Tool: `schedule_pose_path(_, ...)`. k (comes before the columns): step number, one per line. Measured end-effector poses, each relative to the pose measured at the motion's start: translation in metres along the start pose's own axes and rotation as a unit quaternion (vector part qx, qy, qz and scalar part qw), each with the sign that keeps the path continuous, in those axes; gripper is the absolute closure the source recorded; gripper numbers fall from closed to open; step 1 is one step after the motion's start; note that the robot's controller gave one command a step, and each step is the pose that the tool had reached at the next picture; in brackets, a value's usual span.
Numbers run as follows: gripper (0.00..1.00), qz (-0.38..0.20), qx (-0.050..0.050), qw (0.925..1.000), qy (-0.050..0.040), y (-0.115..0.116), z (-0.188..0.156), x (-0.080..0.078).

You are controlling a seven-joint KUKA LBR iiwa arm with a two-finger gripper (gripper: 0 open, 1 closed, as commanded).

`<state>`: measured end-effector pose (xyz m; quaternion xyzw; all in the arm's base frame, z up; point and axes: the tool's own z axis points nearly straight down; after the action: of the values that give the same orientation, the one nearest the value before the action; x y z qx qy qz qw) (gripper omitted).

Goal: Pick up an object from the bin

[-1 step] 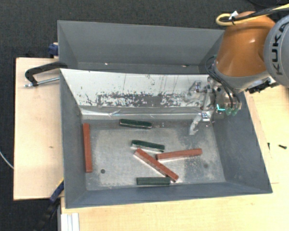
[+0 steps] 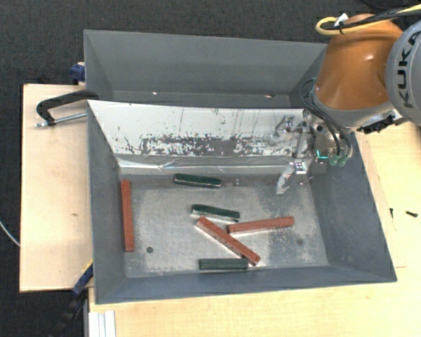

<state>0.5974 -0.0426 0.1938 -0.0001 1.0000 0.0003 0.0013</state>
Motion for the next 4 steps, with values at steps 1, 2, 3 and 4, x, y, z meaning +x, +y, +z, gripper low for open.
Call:
schedule_pose_path(1,0.00,0.011,0.000,0.9999,-0.0030,-0.005,0.054,0.016)
schedule_pose_path(2,1.00,-0.074,0.004,0.9973,0.0049,0.023,0.108,0.039)
schedule_pose_path(3,0.00,-0.073,0.004,0.9973,-0.0013,0.024,0.112,0.039)
schedule_pose_path(4,1.00,-0.074,0.001,0.9972,0.0026,0.027,0.117,0.042)
